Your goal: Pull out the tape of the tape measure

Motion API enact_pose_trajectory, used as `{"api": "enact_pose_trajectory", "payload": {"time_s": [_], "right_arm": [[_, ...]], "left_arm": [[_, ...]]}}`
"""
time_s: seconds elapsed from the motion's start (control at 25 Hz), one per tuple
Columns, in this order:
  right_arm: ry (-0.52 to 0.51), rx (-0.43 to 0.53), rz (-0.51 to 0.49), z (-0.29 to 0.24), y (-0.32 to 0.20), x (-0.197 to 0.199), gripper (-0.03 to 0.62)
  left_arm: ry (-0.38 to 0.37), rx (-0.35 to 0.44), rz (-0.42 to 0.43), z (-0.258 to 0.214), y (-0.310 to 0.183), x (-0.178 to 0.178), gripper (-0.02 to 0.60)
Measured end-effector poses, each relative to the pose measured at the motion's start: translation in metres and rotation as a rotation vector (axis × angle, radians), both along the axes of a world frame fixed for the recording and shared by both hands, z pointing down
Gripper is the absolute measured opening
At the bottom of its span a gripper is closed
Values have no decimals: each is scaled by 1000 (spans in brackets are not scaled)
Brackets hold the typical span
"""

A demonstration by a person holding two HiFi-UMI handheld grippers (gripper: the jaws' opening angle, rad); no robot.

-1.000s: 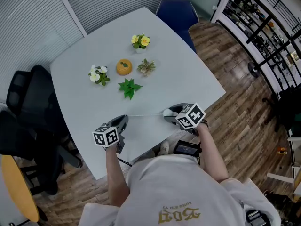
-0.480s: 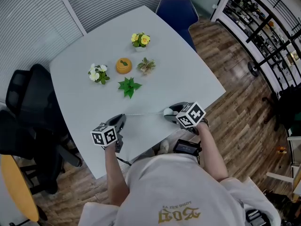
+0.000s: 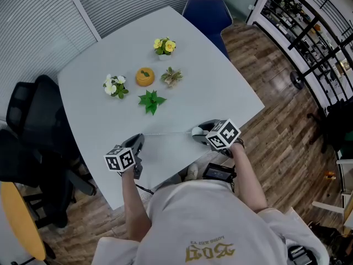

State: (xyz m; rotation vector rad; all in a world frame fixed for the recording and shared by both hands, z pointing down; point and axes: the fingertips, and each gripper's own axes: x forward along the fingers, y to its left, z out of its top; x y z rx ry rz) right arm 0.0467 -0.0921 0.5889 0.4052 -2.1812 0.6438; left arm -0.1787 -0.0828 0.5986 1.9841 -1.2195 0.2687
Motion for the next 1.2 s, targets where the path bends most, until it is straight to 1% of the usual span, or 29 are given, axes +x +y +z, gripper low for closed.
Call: {"api": "enact_pose_trajectory", "payload": {"time_s": [0.52, 1.2], "right_arm": [[6, -4, 7, -1, 4, 0, 229], [24, -14, 8, 5, 11, -1, 229]], "left_arm": [[-9, -14, -74, 3, 8, -27, 11], [-17, -38, -107, 13, 17, -46, 11]]}}
